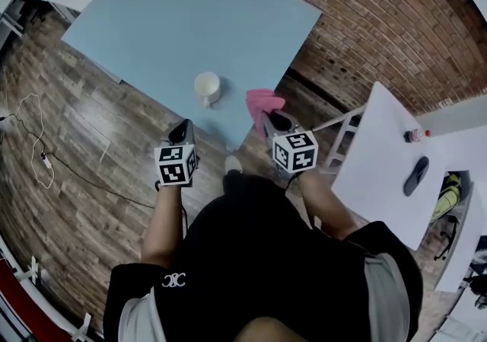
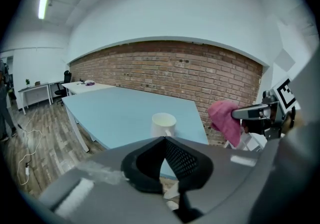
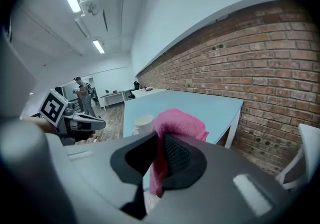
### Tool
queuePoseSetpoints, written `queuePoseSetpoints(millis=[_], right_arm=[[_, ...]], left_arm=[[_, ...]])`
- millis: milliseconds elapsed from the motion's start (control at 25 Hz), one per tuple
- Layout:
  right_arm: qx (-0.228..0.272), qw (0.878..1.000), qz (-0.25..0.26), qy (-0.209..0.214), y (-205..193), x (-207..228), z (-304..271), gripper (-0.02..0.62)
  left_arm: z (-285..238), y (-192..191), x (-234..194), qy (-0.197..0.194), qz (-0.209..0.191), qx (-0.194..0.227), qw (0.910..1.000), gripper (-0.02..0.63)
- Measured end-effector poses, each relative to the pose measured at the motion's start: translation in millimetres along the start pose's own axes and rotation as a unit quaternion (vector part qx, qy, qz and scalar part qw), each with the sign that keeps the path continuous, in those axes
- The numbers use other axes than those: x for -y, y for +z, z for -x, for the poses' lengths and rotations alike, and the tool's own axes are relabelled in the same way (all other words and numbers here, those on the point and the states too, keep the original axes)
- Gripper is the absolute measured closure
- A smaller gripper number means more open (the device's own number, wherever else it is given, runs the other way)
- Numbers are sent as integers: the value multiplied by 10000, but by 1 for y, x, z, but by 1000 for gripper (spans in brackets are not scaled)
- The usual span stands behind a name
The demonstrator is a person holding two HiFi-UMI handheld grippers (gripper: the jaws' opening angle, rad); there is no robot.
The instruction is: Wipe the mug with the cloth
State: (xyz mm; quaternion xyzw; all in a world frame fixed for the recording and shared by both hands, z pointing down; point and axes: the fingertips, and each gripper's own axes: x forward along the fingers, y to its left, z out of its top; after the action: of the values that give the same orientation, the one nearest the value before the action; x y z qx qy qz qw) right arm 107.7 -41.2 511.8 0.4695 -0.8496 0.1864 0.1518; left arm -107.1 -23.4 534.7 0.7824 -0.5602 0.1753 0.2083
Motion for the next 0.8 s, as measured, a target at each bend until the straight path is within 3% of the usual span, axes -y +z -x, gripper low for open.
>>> queuePoseSetpoints(millis=[320, 400, 800], right_arm=[[-630, 9972, -35, 392, -12, 8, -54, 558], [-749, 9959, -28, 512, -14, 8, -63, 558], [-1109, 9892, 172, 940, -15, 12, -103, 558]], left_arm=[[-46, -20, 10, -172, -45, -572, 9982, 600], [-55, -22, 12, -154, -53, -672, 9976, 567], [-84, -20, 26, -114, -196, -817, 9964, 537]])
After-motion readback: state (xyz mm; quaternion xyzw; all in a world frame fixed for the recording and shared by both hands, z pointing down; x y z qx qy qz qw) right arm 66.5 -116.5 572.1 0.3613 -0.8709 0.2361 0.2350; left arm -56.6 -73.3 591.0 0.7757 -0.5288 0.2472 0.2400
